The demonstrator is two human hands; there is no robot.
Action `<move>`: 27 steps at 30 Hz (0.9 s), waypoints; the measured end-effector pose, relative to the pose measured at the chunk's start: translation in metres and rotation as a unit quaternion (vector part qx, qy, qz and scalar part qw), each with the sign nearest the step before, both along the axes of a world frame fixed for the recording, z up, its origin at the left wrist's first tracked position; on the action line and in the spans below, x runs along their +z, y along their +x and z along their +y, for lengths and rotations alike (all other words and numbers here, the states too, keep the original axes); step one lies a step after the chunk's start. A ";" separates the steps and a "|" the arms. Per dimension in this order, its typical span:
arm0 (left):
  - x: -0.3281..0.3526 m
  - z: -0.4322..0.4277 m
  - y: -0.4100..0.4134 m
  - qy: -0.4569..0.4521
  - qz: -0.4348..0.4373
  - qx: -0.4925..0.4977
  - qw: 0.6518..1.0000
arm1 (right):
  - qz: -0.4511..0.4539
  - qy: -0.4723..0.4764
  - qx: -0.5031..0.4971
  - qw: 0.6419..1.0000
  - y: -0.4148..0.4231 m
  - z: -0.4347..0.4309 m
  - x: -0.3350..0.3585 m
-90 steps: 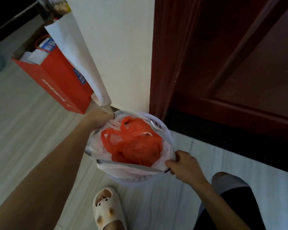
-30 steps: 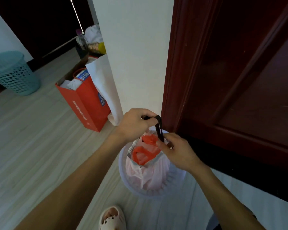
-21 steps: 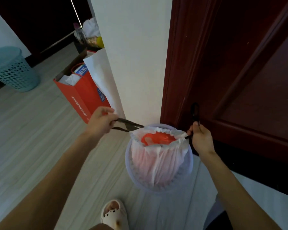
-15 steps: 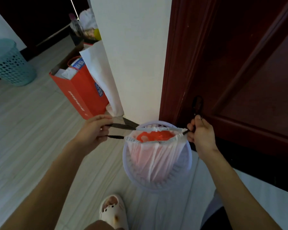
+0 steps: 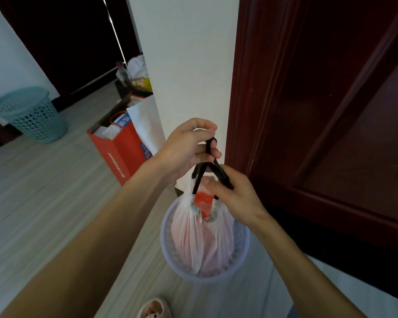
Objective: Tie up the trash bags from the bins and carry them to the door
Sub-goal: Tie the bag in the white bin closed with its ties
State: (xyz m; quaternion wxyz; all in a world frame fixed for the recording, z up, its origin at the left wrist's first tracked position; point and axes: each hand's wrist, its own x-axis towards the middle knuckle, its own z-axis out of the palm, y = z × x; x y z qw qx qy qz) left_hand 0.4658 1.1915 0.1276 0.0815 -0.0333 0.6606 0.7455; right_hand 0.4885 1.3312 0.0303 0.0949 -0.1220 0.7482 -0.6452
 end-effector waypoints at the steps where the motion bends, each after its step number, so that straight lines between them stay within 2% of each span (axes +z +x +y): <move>1: -0.002 0.000 0.001 -0.008 -0.002 -0.014 1.000 | 0.007 0.014 -0.007 1.000 0.001 0.002 -0.001; 8: -0.001 0.008 0.013 -0.047 0.004 -0.087 0.995 | 0.009 0.051 -0.042 0.998 0.001 -0.004 -0.002; 10: -0.001 0.003 0.011 -0.105 0.032 -0.036 0.993 | -0.010 0.038 -0.062 0.997 -0.001 -0.006 -0.004; 12: -0.017 -0.011 0.008 -0.172 0.056 0.073 0.981 | -0.044 -0.012 -0.089 0.995 -0.004 0.000 -0.007; 14: -0.043 -0.026 0.014 -0.198 0.033 0.148 0.969 | -0.062 -0.043 -0.098 0.992 -0.006 0.008 -0.009; 15: -0.059 -0.031 0.019 -0.210 0.019 0.126 0.969 | -0.069 -0.052 -0.095 0.992 -0.007 0.012 -0.010; 17: -0.085 -0.028 0.031 -0.264 0.026 -0.019 0.964 | -0.088 -0.067 -0.085 0.990 -0.008 0.015 -0.009; 19: -0.093 -0.010 0.041 -0.318 0.060 -0.139 0.936 | -0.104 -0.083 -0.060 0.989 -0.008 0.016 -0.008; 20: -0.097 -0.001 0.042 -0.355 0.094 -0.152 0.917 | -0.109 -0.081 -0.049 0.990 -0.008 0.015 -0.007; 22: -0.107 0.008 0.040 -0.407 0.135 -0.117 0.896 | -0.112 -0.076 -0.056 0.989 -0.010 0.016 -0.006; 23: -0.113 0.007 0.040 -0.397 0.119 -0.083 0.906 | -0.114 -0.082 -0.083 0.987 -0.012 0.019 -0.006; 24: -0.120 0.001 0.038 -0.352 0.087 -0.033 0.931 | -0.120 -0.094 -0.126 0.980 -0.015 0.023 -0.007; 25: -0.126 -0.006 0.037 -0.283 0.048 0.022 0.958 | -0.135 -0.114 -0.172 0.969 -0.018 0.029 -0.007; 27: -0.137 -0.022 0.038 -0.172 -0.013 0.088 0.981 | -0.180 -0.142 -0.238 0.944 -0.023 0.042 -0.013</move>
